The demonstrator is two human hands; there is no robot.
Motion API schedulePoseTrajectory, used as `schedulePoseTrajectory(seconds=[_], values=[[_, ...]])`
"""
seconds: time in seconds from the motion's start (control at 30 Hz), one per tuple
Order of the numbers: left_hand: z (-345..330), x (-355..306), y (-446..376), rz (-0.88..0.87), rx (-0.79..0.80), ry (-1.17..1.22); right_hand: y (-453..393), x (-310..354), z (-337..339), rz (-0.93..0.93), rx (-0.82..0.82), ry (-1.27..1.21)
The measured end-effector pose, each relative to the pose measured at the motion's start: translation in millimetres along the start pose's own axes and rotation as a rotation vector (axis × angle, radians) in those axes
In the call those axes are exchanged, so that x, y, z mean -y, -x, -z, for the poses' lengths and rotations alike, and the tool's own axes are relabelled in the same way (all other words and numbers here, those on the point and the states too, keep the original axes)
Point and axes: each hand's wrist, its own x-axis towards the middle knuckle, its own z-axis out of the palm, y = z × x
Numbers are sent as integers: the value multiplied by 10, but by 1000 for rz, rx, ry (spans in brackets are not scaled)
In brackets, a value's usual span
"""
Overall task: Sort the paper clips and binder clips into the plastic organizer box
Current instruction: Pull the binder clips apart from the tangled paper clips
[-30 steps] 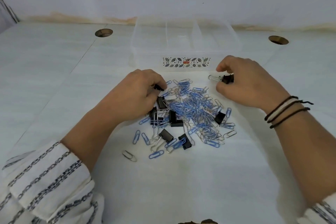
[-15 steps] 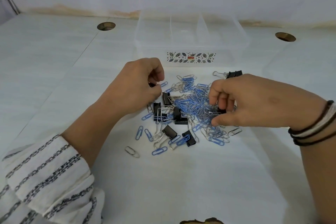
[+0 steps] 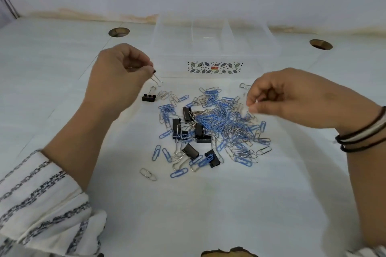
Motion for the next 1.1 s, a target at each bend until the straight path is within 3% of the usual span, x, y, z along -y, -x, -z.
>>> schedulePoseTrajectory(seconds=[0.1,0.23,0.37,0.43,0.5,0.57,0.67,0.87,1.03,1.1], values=[[70,88,-56,-3,-30,-102,-80,-166,9,-86,-184,78],[84,152,-71,-29,0,-265,-150,-324,-36,-221,-228,187],[79,95,1,-184,106,-450,-141,-147,-96,-62,-347,239],[118,5,69,-279,228,-419,-125,78,-190,86,-275,95],[157,-100,159,-295,466,-340,-103,307,-336,198,-153,38],[166,-159,239,-274,700,-358,-96,449,-488,261,-69,56],[168,-114,247,-269,852,-444,-126,513,-631,280,-16,201],[160,-21,207,-329,895,-508,-143,495,-680,309,-24,145],[118,-15,208,-281,826,-459,-135,448,-451,204,-51,-326],[122,-26,213,-260,818,-449,-145,359,-329,169,-154,-448]])
